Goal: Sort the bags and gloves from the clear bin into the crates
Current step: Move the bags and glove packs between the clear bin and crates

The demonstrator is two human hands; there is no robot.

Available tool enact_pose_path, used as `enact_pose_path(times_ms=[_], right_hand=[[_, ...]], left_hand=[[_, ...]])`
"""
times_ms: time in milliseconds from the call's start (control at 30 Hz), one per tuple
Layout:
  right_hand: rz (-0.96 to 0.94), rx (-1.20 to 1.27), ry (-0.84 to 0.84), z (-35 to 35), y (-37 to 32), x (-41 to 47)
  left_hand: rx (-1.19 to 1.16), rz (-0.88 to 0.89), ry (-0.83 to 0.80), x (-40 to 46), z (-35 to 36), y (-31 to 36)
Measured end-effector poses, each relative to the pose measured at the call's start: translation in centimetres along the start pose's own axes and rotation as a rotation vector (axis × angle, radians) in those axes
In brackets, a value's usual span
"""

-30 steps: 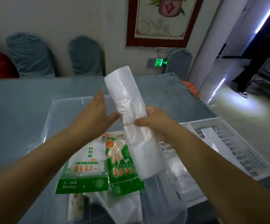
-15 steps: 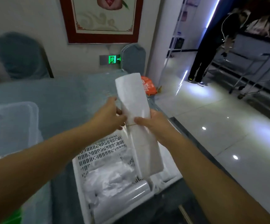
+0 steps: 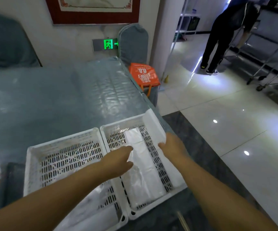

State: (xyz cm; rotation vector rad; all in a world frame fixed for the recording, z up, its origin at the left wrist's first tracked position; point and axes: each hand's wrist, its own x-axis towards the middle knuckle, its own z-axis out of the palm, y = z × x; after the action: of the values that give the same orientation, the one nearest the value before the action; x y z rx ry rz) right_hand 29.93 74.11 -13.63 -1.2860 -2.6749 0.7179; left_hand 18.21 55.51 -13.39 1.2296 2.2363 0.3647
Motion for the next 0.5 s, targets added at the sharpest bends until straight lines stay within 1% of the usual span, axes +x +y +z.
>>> enact_pose_path(times_ms=[100, 200, 300, 367, 433, 500], right_hand=[[-0.024, -0.068, 0.007, 1.9, 0.6, 0.5], [-0.044, -0.127, 0.043, 2.9, 1.0, 0.6], [-0.092, -0.172, 0.108, 3.0, 1.2, 0.5], [-0.167, -0.316, 0.160, 2.9, 1.7, 0.5], [-0.207, -0.465, 0.207, 2.7, 2.3, 0.4], [-0.189, -0.448, 0.199, 2.6, 3.1, 0.3]], left_hand=[[-0.001, 0.030, -0.034, 1.0, 2.1, 0.5], [0.033, 0.106, -0.043, 2.2, 4.2, 1.7], [0.144, 0.243, 0.016, 3.7, 6.0, 3.3], [0.238, 0.348, 0.068, 4.6, 7.1, 4.0], [0.285, 0.380, 0.087, 5.2, 8.2, 4.2], [0.291, 0.373, 0.092, 5.5, 9.0, 4.2]])
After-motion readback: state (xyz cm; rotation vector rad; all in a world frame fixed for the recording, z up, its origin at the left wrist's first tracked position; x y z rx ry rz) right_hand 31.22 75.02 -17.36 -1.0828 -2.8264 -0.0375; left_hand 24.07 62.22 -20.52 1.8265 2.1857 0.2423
